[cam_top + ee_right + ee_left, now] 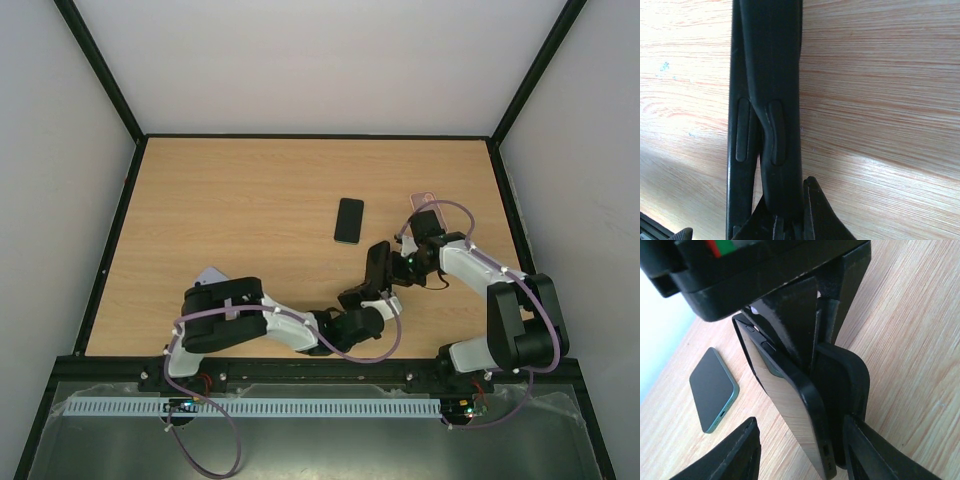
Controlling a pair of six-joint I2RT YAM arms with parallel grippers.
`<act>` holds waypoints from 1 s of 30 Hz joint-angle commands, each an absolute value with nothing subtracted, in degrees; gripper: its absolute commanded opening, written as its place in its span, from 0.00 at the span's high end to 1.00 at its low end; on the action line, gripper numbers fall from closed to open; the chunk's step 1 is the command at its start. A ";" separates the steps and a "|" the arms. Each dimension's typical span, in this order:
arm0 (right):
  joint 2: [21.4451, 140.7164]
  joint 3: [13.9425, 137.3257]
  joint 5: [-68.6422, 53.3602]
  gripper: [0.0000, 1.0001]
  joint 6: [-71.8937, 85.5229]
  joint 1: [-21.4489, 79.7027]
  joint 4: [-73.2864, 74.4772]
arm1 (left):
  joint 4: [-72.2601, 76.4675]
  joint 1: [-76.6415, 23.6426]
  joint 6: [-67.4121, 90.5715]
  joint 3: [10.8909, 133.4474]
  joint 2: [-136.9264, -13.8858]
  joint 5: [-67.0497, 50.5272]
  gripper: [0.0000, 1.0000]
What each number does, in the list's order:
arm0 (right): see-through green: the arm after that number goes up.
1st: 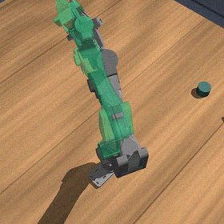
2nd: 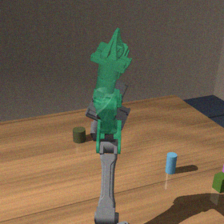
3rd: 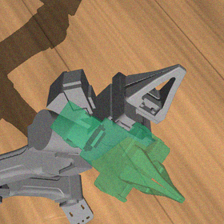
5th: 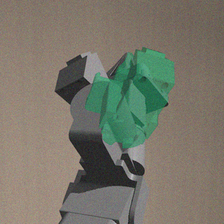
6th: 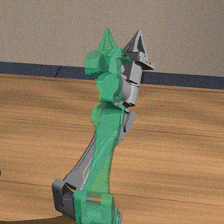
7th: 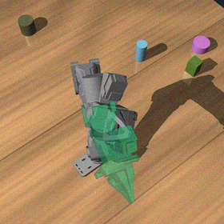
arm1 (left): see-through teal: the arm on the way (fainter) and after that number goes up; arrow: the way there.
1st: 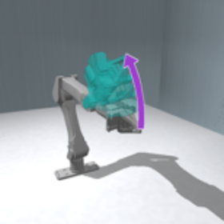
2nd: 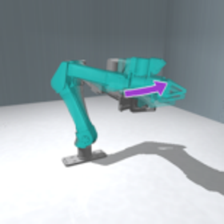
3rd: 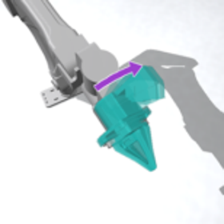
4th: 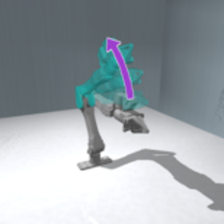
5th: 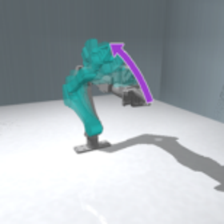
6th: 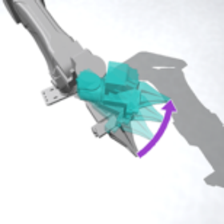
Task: Take the phone out of the phone case
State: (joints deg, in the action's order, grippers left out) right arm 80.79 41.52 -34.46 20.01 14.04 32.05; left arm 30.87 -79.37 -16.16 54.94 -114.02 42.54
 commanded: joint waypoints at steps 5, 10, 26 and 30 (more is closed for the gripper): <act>79.47 41.40 -35.26 0.98 21.18 13.91 29.88 | 37.63 -80.27 -18.31 57.74 -117.69 52.56 0.66; 78.38 41.40 -36.55 0.98 21.90 13.61 29.72 | 43.06 -80.29 -20.43 57.05 -118.83 56.20 0.79; 73.99 41.48 -31.87 0.98 23.20 12.36 29.79 | 49.03 -80.19 -16.65 52.36 -110.74 60.34 0.97; 72.71 41.67 -29.46 0.98 23.70 11.59 29.58 | 47.19 -80.25 -12.50 49.82 -105.60 58.99 0.97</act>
